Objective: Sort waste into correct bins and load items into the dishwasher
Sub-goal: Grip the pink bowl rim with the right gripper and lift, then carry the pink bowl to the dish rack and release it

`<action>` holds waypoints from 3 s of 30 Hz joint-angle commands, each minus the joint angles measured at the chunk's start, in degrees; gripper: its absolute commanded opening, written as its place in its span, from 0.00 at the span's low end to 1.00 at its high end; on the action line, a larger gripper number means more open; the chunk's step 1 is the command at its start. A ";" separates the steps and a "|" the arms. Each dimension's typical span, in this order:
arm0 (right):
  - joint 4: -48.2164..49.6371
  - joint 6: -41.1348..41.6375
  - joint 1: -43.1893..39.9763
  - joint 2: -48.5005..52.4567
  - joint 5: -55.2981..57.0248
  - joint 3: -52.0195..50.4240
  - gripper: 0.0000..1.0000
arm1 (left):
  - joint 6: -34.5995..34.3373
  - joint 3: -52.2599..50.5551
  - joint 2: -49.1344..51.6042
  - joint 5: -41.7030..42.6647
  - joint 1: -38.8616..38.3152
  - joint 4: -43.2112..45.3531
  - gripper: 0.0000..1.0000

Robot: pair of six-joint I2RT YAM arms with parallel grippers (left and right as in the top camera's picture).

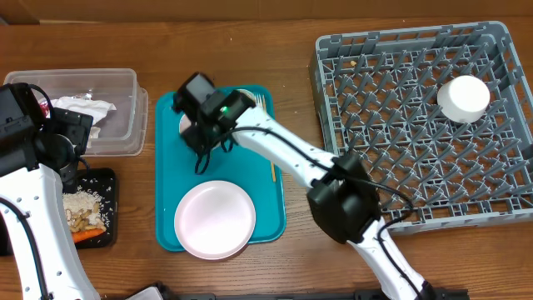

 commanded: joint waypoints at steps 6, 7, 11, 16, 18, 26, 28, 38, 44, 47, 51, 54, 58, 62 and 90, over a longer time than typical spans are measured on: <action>1.88 -3.08 1.97 2.43 3.98 0.46 0.49 | -0.55 0.02 -0.02 0.00 -0.15 0.04 1.00; 1.90 -3.08 1.97 2.64 3.96 0.46 0.47 | -0.55 0.02 -0.02 0.00 -0.15 0.04 1.00; 2.21 -3.08 1.97 2.73 3.96 0.46 0.38 | -0.55 0.02 -0.02 0.00 -0.15 0.07 1.00; 2.25 -3.08 2.01 2.84 3.93 0.33 0.35 | -0.55 0.02 -0.02 0.00 -0.15 0.04 1.00; 2.54 -2.91 2.03 2.84 3.93 0.20 0.31 | -0.55 0.02 -0.02 0.00 -0.15 0.07 1.00; 2.95 -2.91 2.03 2.84 3.91 0.20 0.17 | -0.55 0.02 -0.02 0.00 -0.15 0.04 1.00; 2.95 -2.91 2.16 2.84 3.76 0.20 0.15 | -0.55 0.02 -0.02 0.00 -0.15 0.04 1.00; 3.39 -1.55 3.48 2.71 -0.61 1.70 0.04 | -0.55 0.02 -0.02 0.00 -0.15 0.04 1.00; 0.44 0.17 3.13 1.14 -6.40 8.59 0.04 | -0.55 0.02 -0.02 0.00 -0.15 0.04 1.00; -1.31 1.25 2.73 -1.46 -6.56 12.22 0.04 | -0.55 0.02 -0.02 0.00 -0.15 0.04 1.00; -2.60 4.35 -0.35 -6.49 -6.56 15.06 0.04 | -0.55 0.02 -0.02 0.00 -0.15 0.04 1.00; -3.04 8.44 -5.68 -11.37 -7.06 15.30 0.04 | -0.55 0.02 -0.02 0.00 -0.15 0.04 1.00; -4.48 13.84 -19.85 -17.22 -21.64 15.30 0.04 | -0.55 0.02 -0.02 0.00 -0.15 0.04 1.00; -4.42 16.17 -34.88 -18.08 -36.65 15.19 0.04 | -0.55 0.02 -0.02 0.00 -0.15 0.04 1.00; -11.17 22.69 -63.08 -4.63 -43.52 10.91 0.04 | -0.55 0.02 -0.02 0.00 -0.15 0.04 1.00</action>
